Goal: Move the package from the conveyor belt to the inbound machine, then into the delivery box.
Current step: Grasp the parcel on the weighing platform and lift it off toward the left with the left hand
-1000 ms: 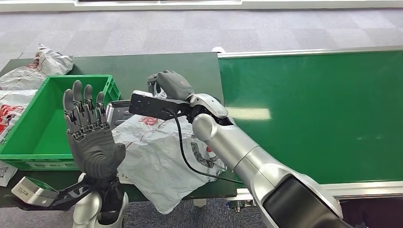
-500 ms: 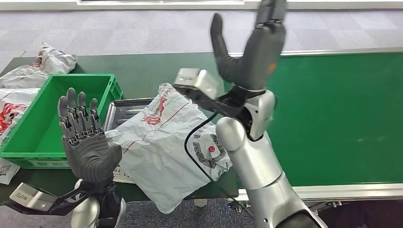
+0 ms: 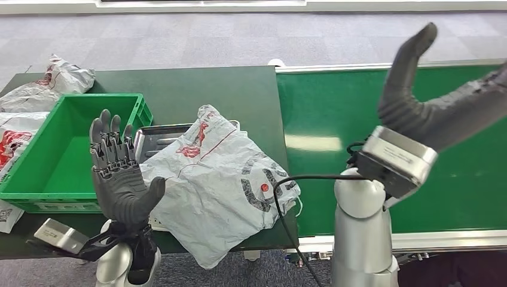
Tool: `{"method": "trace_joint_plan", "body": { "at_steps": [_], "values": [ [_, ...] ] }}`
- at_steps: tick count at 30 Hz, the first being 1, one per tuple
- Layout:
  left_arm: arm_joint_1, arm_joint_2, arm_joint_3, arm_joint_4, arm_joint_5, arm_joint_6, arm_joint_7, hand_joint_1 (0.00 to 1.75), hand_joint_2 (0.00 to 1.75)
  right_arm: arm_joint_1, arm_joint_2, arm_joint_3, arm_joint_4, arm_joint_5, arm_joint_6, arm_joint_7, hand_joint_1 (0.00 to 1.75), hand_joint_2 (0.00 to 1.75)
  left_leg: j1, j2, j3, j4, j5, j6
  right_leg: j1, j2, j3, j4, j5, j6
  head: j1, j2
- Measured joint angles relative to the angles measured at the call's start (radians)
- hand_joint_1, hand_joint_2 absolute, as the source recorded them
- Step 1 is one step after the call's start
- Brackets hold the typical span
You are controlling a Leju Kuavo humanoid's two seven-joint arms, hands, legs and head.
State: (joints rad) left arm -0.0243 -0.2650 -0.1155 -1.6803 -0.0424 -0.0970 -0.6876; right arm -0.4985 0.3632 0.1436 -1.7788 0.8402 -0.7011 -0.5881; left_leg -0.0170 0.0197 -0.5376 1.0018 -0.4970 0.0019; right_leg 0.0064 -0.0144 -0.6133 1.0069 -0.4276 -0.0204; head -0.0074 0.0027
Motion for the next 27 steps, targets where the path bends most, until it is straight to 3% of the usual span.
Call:
{"method": "trace_joint_plan", "body": {
  "at_steps": [4, 8, 11, 17, 24, 25, 27],
  "values": [
    [-0.064, 0.029, -0.002, 0.129, -0.265, 0.014, 0.08, 0.0, 1.75, 0.077, -0.001, -0.042, -0.077, -0.117, 0.0, -0.098, 0.0, 1.75, -0.001, 0.0, 0.0, 0.0, 0.0, 0.0, -0.001, 0.0, 0.0, 0.0, 0.0, 0.0, 0.0, 0.0],
    [-0.158, 0.08, -0.065, 0.341, -0.675, 0.032, 0.192, 0.0, 1.75, 0.115, -0.007, -0.066, -0.098, -0.146, 0.001, -0.108, 0.0, 1.75, -0.001, 0.002, 0.002, 0.0, 0.0, 0.0, -0.001, 0.001, 0.001, 0.0, 0.0, 0.0, 0.0, 0.0],
    [-0.204, 0.105, -0.137, 0.498, -0.857, 0.074, 0.223, 0.0, 1.75, 0.135, -0.013, -0.077, -0.099, -0.154, 0.002, -0.11, 0.0, 1.75, -0.001, 0.005, 0.002, 0.0, 0.0, 0.0, -0.001, 0.003, 0.001, 0.0, 0.001, 0.001, 0.0, 0.0],
    [-0.265, 0.121, -0.236, 0.7, -0.95, 0.119, 0.254, 0.0, 1.75, 0.17, -0.023, -0.104, -0.1, -0.164, 0.003, -0.11, 0.0, 1.75, -0.001, 0.005, 0.002, 0.0, 0.0, 0.0, -0.001, 0.004, 0.001, 0.0, 0.001, 0.001, 0.0, 0.0],
    [-0.3, 0.123, -0.272, 0.784, -0.961, 0.127, 0.261, 0.0, 1.75, 0.187, -0.029, -0.119, -0.103, -0.167, 0.003, -0.11, 0.0, 1.75, -0.001, 0.004, 0.002, 0.0, 0.0, 0.0, -0.001, 0.004, 0.001, 0.0, 0.001, 0.001, 0.0, 0.0],
    [-0.302, 0.123, -0.274, 0.79, -0.962, 0.128, 0.262, 0.06, 1.75, 0.188, -0.029, -0.12, -0.103, -0.168, 0.003, -0.11, 0.0, 1.75, -0.001, 0.004, 0.002, 0.0, 0.0, 0.0, -0.001, 0.004, 0.001, 0.0, 0.001, 0.001, 0.0, 0.0],
    [-0.308, 0.123, -0.276, 0.799, -0.964, 0.128, 0.264, 0.93, 1.75, 0.189, -0.03, -0.122, -0.103, -0.169, 0.003, -0.11, 0.0, 1.75, -0.001, 0.004, 0.002, 0.0, 0.0, 0.0, -0.001, 0.004, 0.002, 0.0, 0.001, 0.001, 0.0, 0.0]
  ]
}}
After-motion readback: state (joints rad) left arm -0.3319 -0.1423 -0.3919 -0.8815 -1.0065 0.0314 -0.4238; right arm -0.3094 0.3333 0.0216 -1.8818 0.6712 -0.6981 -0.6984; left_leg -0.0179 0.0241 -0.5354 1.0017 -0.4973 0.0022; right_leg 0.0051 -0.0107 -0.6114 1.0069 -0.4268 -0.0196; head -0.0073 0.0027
